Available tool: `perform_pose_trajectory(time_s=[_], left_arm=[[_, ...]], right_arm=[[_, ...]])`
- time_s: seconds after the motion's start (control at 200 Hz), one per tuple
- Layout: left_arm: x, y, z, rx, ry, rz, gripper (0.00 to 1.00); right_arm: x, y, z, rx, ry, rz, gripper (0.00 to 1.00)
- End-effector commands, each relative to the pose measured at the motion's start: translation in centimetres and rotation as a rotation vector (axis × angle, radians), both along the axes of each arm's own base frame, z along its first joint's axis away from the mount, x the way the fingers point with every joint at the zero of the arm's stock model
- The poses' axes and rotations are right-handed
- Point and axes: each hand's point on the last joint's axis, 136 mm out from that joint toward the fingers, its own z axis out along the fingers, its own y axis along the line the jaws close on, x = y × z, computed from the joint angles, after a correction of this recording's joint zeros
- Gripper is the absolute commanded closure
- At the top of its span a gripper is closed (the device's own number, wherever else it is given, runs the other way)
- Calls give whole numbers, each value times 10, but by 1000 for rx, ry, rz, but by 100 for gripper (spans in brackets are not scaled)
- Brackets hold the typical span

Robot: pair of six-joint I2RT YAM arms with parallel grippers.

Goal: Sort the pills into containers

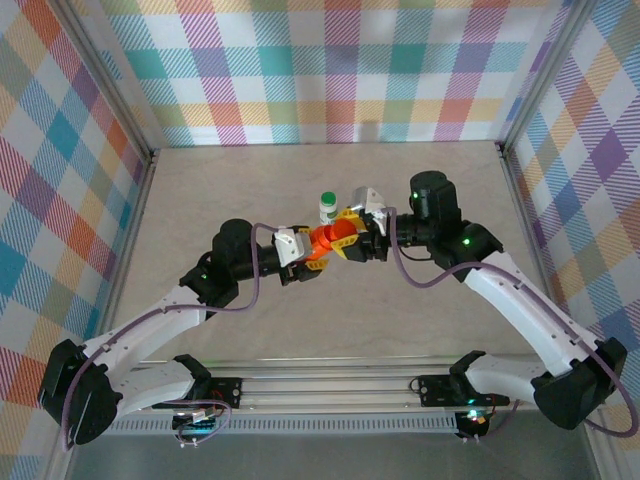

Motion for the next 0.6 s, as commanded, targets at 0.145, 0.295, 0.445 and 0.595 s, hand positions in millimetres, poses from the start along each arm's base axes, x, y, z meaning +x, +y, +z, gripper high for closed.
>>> perform_pose_trajectory(time_s=[0.145,0.295,0.445,0.595], left_arm=[[-4,-6,16,-41,-47,-36,87],[-5,-7,20,-52,-45,-50,87],[-5,-8,22,-57,-48,-48,87],[-4,-7,25,-67,-56,-39,88]], right_arm=[[-14,3,29,99,-98,87,100],[-14,5,25,95,-90,96,100],[-11,9,15,80,-58,102,100],[-12,10,2,74,-31,106,100]])
